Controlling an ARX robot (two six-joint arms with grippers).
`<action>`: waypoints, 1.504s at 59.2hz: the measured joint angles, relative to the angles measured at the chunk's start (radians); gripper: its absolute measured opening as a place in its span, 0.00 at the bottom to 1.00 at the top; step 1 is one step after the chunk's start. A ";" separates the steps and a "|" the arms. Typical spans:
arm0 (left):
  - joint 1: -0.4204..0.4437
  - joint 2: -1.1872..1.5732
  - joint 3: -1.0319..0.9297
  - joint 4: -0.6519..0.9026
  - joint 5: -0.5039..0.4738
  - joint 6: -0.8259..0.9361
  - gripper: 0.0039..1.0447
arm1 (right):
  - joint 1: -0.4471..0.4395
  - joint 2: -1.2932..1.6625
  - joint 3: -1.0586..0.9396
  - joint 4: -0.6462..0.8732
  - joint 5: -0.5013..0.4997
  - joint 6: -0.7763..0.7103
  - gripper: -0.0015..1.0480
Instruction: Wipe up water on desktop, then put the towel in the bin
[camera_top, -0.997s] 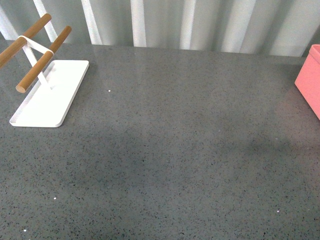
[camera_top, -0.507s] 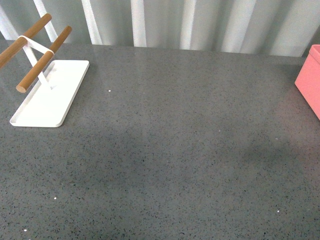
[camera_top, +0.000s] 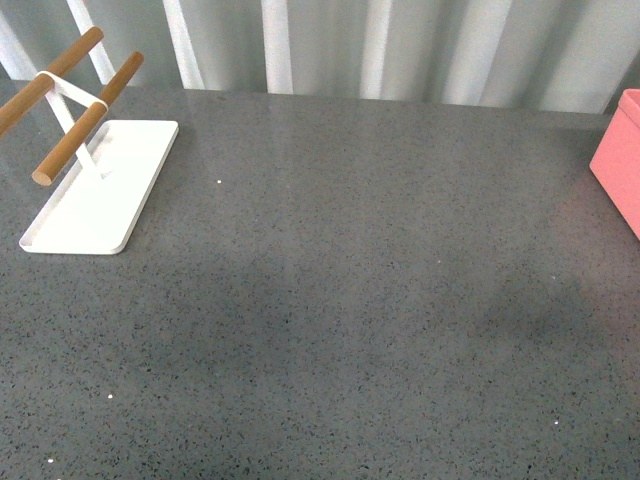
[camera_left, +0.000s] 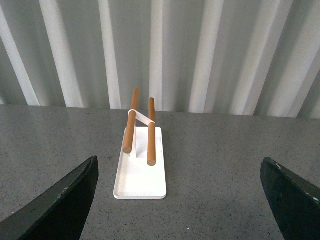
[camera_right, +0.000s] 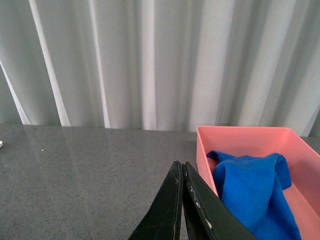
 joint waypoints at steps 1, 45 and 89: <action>0.000 0.000 0.000 0.000 0.000 0.000 0.94 | 0.000 -0.006 0.000 -0.006 0.000 0.000 0.03; 0.000 0.000 0.000 0.000 0.000 0.000 0.94 | 0.000 -0.184 0.000 -0.191 0.003 0.003 0.58; 0.000 0.000 0.000 0.000 0.000 0.000 0.94 | 0.000 -0.184 0.000 -0.191 0.003 0.003 0.93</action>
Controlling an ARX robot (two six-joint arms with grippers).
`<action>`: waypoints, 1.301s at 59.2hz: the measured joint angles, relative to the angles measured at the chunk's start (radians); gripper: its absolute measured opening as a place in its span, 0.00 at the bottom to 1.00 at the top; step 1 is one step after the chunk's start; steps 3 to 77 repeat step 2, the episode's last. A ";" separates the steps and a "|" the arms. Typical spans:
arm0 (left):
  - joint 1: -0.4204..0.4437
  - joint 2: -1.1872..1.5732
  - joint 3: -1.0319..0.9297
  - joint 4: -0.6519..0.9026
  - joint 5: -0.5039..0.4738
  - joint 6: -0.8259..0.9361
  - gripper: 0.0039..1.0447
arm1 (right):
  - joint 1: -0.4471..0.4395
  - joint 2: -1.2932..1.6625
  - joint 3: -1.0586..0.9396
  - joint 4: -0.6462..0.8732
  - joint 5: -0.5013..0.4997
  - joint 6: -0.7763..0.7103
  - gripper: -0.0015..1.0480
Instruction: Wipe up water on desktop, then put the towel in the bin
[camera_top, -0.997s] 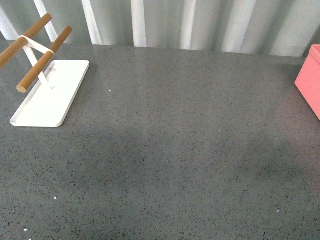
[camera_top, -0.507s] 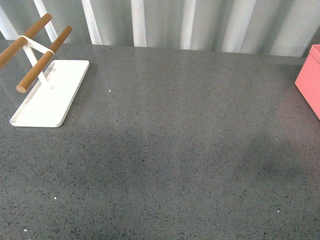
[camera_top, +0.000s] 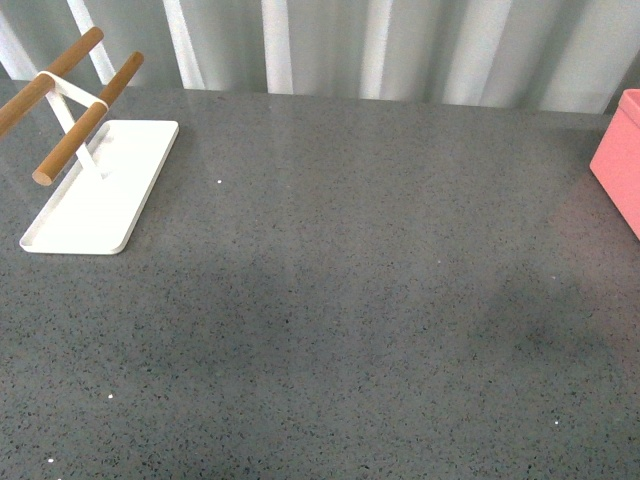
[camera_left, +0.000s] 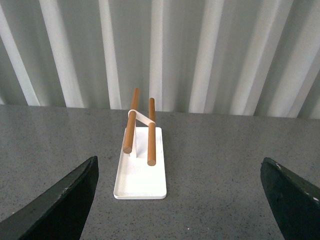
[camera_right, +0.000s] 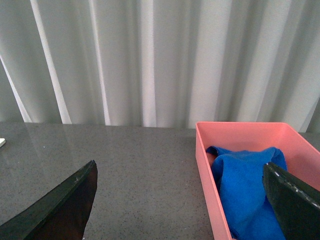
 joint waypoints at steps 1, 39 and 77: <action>0.000 0.000 0.000 0.000 0.000 0.000 0.94 | 0.000 0.000 0.000 0.000 0.000 0.000 0.93; 0.000 0.000 0.000 0.000 0.000 0.000 0.94 | 0.000 0.000 0.000 0.000 0.000 0.000 0.93; 0.000 0.000 0.000 0.000 0.000 0.000 0.94 | 0.000 0.000 0.000 0.000 0.000 0.000 0.93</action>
